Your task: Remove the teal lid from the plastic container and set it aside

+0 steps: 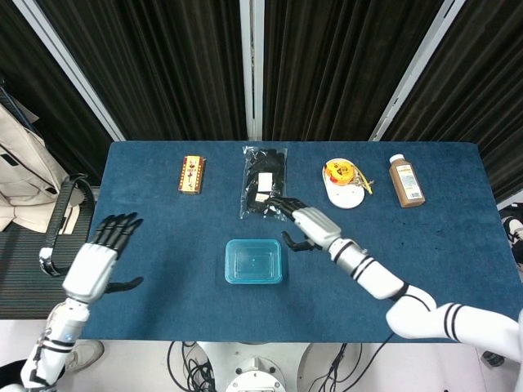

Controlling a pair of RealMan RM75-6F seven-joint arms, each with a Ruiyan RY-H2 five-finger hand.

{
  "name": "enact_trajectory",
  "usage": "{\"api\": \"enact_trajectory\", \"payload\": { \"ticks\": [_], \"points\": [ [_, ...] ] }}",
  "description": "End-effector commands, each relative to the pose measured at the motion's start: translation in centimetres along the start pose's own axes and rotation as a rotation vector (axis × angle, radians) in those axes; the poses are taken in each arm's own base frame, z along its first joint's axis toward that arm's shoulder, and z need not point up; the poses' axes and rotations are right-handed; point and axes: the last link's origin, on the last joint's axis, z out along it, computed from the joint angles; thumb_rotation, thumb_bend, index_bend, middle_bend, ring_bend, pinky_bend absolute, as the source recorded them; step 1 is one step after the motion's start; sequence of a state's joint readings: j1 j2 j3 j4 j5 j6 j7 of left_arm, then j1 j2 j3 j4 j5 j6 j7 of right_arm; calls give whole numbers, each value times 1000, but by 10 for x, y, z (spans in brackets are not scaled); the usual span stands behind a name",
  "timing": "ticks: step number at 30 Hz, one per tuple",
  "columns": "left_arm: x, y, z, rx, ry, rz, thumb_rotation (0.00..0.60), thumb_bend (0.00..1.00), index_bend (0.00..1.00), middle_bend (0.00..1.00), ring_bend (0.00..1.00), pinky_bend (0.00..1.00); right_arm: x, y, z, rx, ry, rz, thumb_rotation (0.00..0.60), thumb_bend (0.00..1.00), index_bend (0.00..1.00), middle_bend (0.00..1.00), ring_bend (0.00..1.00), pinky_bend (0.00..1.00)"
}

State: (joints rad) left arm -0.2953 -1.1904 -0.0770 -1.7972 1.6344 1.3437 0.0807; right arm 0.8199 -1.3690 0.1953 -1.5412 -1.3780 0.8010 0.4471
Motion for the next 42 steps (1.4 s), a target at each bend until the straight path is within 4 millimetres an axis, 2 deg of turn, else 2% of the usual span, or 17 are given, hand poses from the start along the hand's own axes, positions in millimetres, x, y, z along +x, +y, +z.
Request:
{"api": "enact_trajectory", "payload": {
  "ticks": [1,5,8,12,16,20,27,42],
  "points": [
    [-11,59,32,-233,-87,-19,600,0,30,1,0,0,28,18,-68,-64,187,-70,600,538,0,12,0,0],
    [-27,106,61,-380,-155,-35,600,0,30,2,0,0,43,29,-115,-120,303,-97,600,451,0,1,0,0],
    [-44,129,82,-433,-203,-24,600,0,29,1,0,0,49,35,-141,-150,354,-104,600,370,0,0,0,0],
    [-66,148,104,-437,-278,3,600,0,18,0,0,0,49,41,-165,-176,395,-109,600,310,0,0,0,0],
    [-84,159,120,-405,-317,20,600,0,5,0,0,0,46,47,-178,-190,413,-95,600,244,0,0,0,0],
    [-99,162,133,-341,-345,28,600,0,0,0,0,0,44,50,-185,-190,430,-74,600,212,0,0,0,0],
    [-115,161,136,-255,-440,13,600,0,0,0,0,0,41,53,-189,-182,439,-61,600,205,0,0,0,0],
    [-115,142,150,-76,-500,-13,600,0,0,0,0,0,39,57,-190,-164,441,-43,600,204,0,0,0,0]
  ]
}}
